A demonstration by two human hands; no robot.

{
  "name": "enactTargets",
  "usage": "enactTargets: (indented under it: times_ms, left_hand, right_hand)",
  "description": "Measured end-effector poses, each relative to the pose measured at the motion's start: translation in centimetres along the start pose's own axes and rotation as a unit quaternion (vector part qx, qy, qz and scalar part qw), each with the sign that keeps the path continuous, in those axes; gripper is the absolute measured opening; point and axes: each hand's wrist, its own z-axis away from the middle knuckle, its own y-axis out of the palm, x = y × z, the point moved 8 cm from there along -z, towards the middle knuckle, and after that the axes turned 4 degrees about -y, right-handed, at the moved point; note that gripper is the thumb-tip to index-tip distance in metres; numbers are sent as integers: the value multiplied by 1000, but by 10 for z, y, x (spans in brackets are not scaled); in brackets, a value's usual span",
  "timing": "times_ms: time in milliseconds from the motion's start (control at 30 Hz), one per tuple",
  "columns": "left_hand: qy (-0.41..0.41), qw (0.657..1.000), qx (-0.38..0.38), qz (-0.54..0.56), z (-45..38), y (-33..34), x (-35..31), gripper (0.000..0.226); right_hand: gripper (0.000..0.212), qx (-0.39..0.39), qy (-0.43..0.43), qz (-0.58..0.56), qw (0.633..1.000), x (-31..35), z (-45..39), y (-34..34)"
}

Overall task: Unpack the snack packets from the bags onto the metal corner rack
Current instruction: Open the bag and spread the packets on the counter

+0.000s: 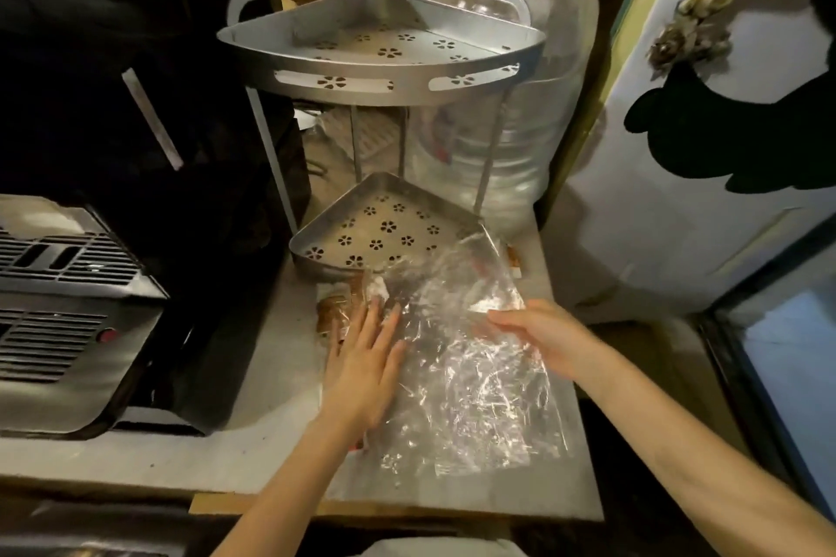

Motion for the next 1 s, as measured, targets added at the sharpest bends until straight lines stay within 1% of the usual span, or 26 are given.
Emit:
enactTargets:
  times_ms: [67,133,200,233,300,433,500,533,567,633,667,700,800,833,867,933,1000]
  left_hand:
    - [25,993,-28,-110,3,10,-4,59]
    - [31,984,-38,-169,5,18,-8,52]
    - [33,978,-31,-202,4,25,-7,51]
    - [33,977,-33,-208,4,26,-6,51]
    - [35,977,-35,-209,2,25,-4,50]
    - [39,975,-34,-217,2,20,8,49]
    - [45,972,-40,-228,3,16,14,49]
    - [49,971,-44,-232,3,15,15,49]
    - [51,970,-44,-236,3,14,16,49]
    - [49,969,-45,-237,3,12,14,48]
    - [47,970,-46,-233,3,11,11,49]
    - [47,972,-46,-227,3,11,8,51]
    - [54,977,-38,-202,6,15,-7,53]
    - [58,978,-34,-197,6,17,-13,53]
    - [61,978,-27,-196,6,20,-18,53]
    - [63,979,-6,-195,5,28,-29,53]
    - [64,979,20,-193,4,38,-36,53]
  right_hand:
    - [18,-9,29,12,999,-25,-4,-8]
    - [27,-8,54,-19,998,-46,-6,-6]
    - [23,-18,55,-20,998,-56,-9,-5]
    - [21,-24,52,-12,998,-58,-9,-4]
    - [24,-30,41,1,999,-60,-13,-3]
    - [20,-8,16,34,999,-56,-12,8]
    - [20,4,-12,66,998,-50,-10,14]
    - [21,-9,-34,90,995,-47,-11,13]
    - [26,-38,-57,118,991,-44,-13,10]
    - [43,-128,-121,189,966,-33,-12,-3]
    - [46,-155,-148,222,951,-27,-12,-8]
    - [43,-160,-163,237,944,-24,-13,-11]
    - [18,-109,-132,201,964,-31,-18,-13]
    - [13,-117,-127,196,965,-33,-20,-18]
    - [13,-138,-128,202,961,-34,-20,-26]
    - [23,-177,-136,255,941,-34,-19,-39]
    - [35,-178,-141,334,915,-33,-17,-43]
